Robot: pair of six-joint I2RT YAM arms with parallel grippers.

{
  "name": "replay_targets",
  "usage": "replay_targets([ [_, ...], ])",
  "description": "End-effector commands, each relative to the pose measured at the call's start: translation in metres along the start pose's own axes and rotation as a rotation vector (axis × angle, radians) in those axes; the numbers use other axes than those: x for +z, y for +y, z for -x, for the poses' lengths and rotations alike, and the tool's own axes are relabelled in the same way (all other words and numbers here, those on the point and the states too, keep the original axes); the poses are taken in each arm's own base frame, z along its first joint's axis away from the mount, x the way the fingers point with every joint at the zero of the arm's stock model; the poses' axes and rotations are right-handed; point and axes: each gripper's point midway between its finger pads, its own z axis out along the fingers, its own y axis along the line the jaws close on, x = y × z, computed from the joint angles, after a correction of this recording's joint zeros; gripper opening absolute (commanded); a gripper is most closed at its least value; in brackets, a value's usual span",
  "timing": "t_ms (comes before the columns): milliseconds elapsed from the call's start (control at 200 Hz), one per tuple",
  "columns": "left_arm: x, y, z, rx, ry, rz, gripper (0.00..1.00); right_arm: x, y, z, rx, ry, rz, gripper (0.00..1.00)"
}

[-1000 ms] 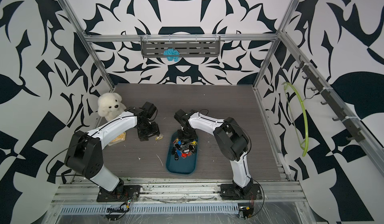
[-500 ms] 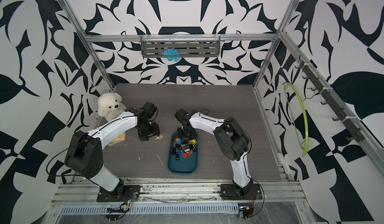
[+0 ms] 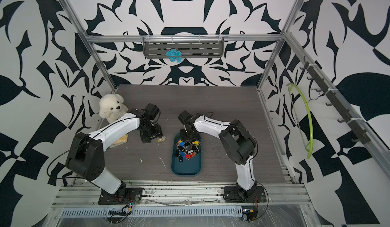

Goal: Take the keys out of the storage box
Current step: Pick up the key from the storage box.

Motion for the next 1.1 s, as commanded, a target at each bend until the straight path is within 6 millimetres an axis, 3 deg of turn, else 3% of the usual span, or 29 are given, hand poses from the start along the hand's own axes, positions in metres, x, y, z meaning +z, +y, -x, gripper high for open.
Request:
replay_targets([
  [0,0.001,0.002,-0.006,0.004,0.016,0.012,0.68,-0.014,0.001,0.011,0.006,-0.064,-0.003,0.25],
  [260,0.001,0.003,-0.007,0.005,0.015,0.014,0.68,-0.017,0.001,0.015,0.005,-0.079,-0.006,0.19],
  [545,0.001,0.001,-0.008,0.01,0.016,0.014,0.67,-0.021,0.005,0.017,0.011,-0.088,0.008,0.02],
  [1100,0.0,-0.004,-0.009,0.02,0.012,0.011,0.67,-0.075,0.022,0.015,0.011,-0.148,0.097,0.0],
])
